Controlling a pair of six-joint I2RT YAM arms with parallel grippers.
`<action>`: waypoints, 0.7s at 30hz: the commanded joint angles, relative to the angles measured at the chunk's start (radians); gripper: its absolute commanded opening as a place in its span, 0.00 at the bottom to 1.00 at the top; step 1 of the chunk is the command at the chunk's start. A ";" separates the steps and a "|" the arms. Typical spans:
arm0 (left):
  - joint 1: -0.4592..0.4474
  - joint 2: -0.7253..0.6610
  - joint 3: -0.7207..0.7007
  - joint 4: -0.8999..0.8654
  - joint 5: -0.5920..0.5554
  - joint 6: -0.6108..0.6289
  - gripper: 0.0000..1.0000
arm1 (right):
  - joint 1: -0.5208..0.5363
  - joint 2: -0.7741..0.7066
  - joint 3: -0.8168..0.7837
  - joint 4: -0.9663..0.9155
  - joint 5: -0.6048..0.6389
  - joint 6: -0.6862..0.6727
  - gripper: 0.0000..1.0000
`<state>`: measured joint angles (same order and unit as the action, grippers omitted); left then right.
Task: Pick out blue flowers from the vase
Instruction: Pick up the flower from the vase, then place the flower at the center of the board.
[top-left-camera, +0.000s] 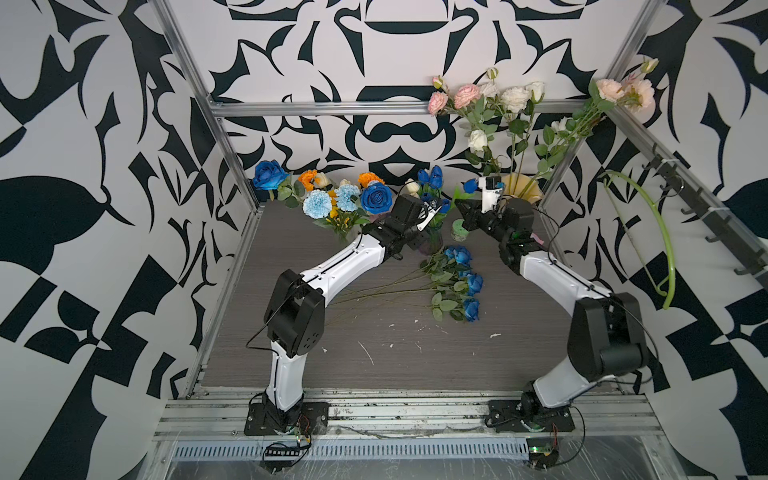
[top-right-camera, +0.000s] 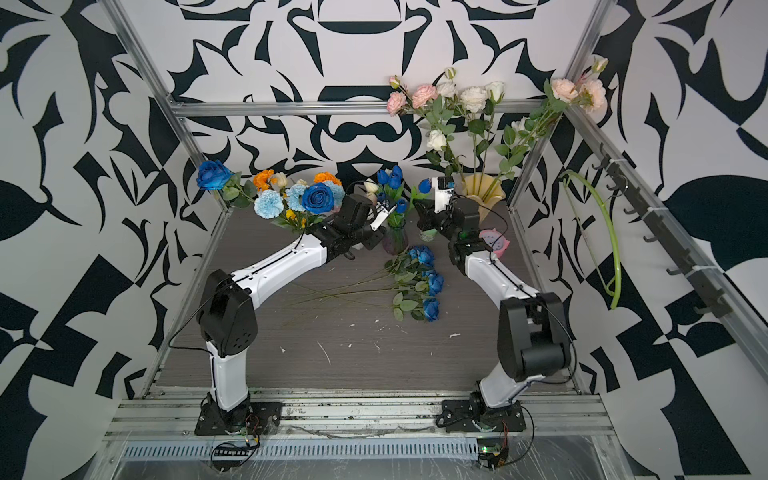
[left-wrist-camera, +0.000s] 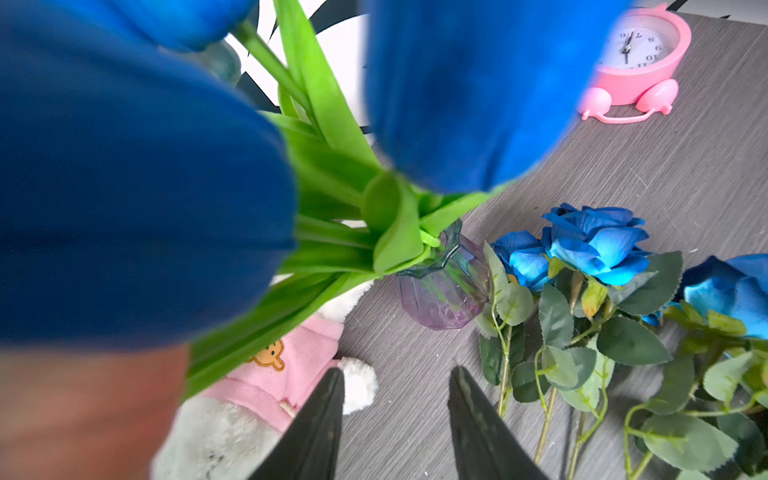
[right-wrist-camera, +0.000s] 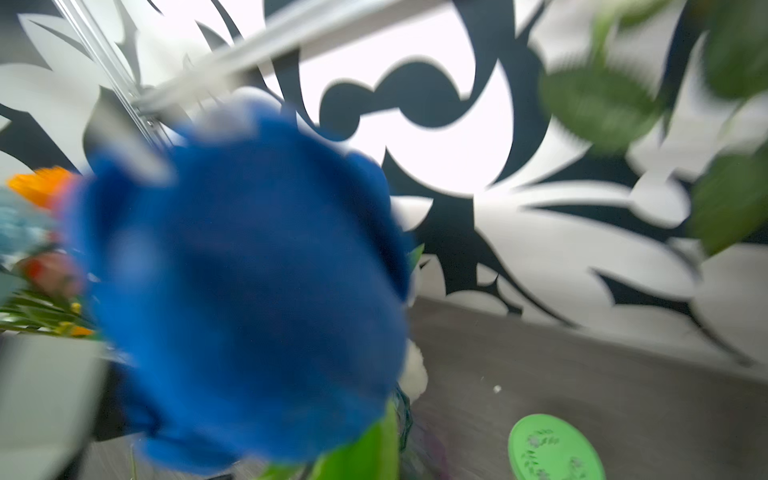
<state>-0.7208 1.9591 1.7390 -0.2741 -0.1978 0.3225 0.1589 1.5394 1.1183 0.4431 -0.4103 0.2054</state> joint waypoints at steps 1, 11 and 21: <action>0.004 -0.001 0.029 -0.008 0.011 0.012 0.45 | 0.005 -0.133 -0.006 -0.054 0.069 -0.034 0.00; 0.004 0.000 0.026 0.009 0.017 0.022 0.45 | 0.005 -0.511 -0.206 -0.206 0.196 0.079 0.00; 0.004 -0.027 -0.001 0.043 0.027 0.024 0.46 | 0.007 -0.644 -0.389 -0.147 0.173 0.600 0.00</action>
<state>-0.7200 1.9591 1.7390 -0.2592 -0.1860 0.3412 0.1593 0.8757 0.7780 0.2375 -0.2348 0.5552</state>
